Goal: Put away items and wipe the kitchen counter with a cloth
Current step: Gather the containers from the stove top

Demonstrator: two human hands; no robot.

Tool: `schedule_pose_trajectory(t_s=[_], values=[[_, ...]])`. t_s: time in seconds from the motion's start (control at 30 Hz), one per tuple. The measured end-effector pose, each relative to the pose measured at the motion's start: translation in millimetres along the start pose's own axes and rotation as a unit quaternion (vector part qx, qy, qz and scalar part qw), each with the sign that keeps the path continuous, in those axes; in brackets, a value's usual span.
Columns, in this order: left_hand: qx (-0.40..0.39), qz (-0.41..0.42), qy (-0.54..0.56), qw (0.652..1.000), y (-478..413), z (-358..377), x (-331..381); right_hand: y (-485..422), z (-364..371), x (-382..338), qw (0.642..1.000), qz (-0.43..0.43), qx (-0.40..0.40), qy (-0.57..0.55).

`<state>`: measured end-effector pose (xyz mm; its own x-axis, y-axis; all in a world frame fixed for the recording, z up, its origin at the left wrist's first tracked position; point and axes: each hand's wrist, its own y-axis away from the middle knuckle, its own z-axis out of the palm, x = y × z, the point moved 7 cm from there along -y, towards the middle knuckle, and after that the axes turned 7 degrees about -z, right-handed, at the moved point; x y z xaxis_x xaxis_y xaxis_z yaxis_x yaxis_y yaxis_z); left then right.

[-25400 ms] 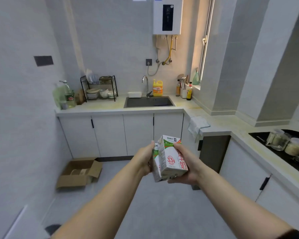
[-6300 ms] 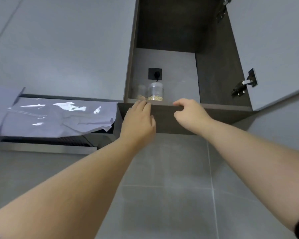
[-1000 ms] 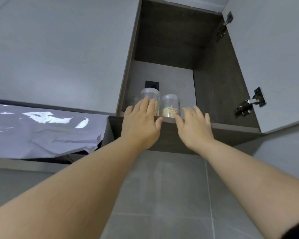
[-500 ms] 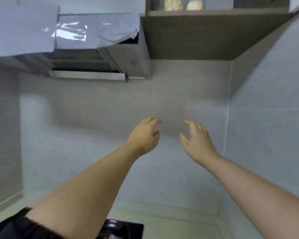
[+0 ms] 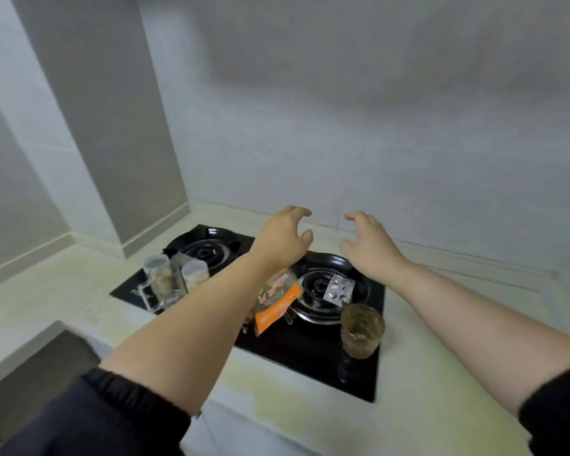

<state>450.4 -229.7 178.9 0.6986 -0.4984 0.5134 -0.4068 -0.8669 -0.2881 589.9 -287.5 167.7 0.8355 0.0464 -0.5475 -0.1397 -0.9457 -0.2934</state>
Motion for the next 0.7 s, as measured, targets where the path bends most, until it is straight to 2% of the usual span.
schedule_pose_trajectory(t_s=[0.3,0.47,0.63,0.7], values=[[-0.017,-0.093,-0.014,0.995,-14,-22,-208,-64,171,-54,0.993,0.001,-0.108,-0.039],[-0.019,-0.165,0.001,0.986,-9,-31,-310,-82,250,-77,0.985,0.007,-0.168,-0.025],[0.039,-0.222,0.031,0.974,-10,-46,-384,-101,312,-105,0.976,-0.010,-0.216,-0.026],[0.038,-0.241,0.045,0.969,-11,-49,-411,-107,333,-112,0.973,-0.023,-0.229,-0.025]])
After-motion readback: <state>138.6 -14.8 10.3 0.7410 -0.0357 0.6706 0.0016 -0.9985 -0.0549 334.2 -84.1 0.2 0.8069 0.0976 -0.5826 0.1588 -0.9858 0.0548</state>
